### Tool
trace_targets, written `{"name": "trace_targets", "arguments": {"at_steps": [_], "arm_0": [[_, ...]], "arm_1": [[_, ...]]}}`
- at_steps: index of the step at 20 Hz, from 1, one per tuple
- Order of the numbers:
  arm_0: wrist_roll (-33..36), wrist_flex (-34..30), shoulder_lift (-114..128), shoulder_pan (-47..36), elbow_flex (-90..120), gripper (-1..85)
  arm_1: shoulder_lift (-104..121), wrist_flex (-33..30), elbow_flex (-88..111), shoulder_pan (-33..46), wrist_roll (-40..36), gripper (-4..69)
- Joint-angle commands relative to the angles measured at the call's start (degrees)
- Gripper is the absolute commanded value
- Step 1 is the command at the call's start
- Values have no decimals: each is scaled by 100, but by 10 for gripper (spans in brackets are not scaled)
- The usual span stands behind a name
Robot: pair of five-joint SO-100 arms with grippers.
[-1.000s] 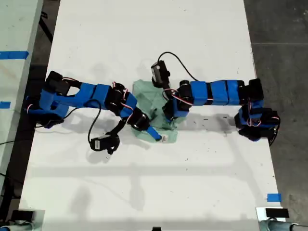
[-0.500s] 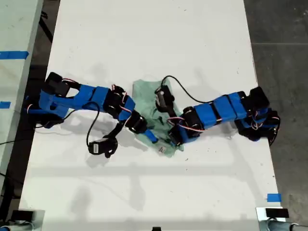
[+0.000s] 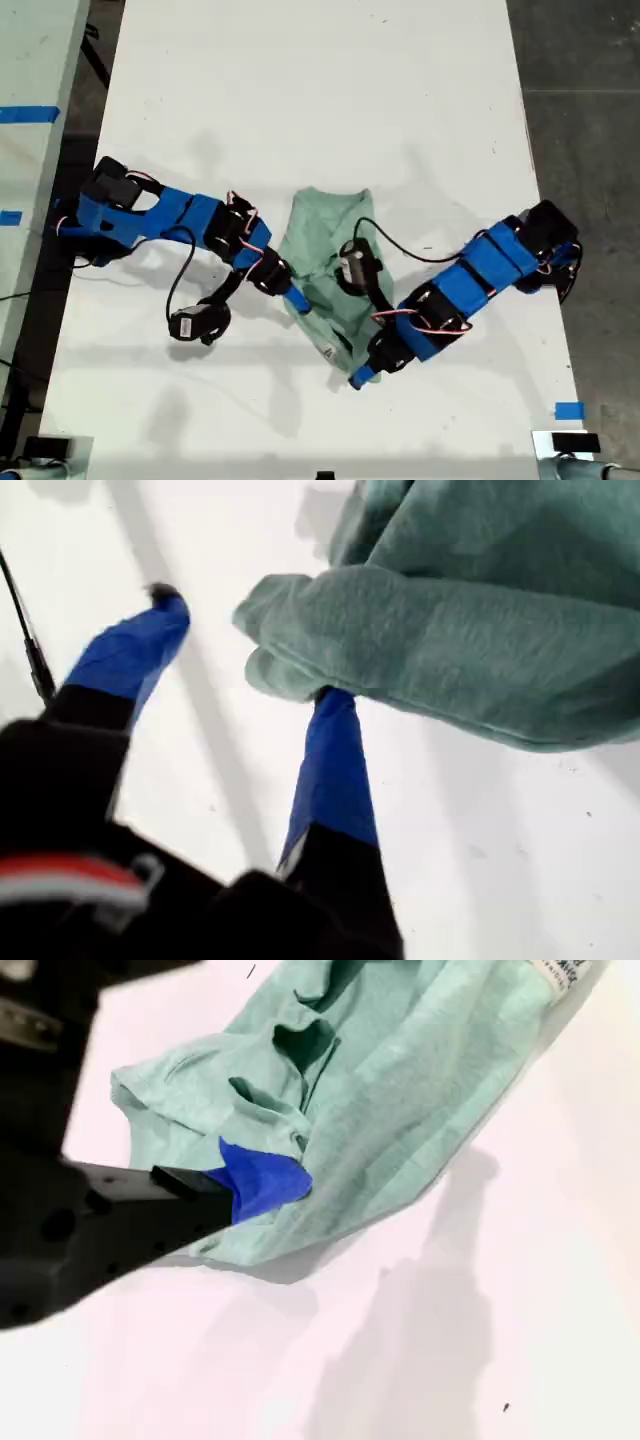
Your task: Fold tshirt
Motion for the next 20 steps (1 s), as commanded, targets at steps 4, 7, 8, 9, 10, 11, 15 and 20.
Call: {"name": "trace_targets", "arguments": {"at_steps": [4,7,8,9,10,11,15,20], "arm_0": [[-193,633,677,149,-88,302],[-325,1468,923,-141,0,308],[-325,1644,1046,-290,123,312],[-299,1670,1274,-466,396,312],[-255,1670,1529,-650,712,314],[-211,1670,1819,-853,1063,314],[-70,817,4263,-1819,4096,317],[-492,149,8437,-2540,8139,297]], "arm_1": [[1283,1134,193,62,352,367],[3340,1125,2224,677,738,367],[4175,1099,2892,932,853,370],[5080,1055,3621,1274,932,371],[5924,1055,4263,1617,976,369],[6732,1063,4843,1978,949,368],[8789,1125,6618,2909,914,368],[9360,1107,7356,2865,1283,378]]}}
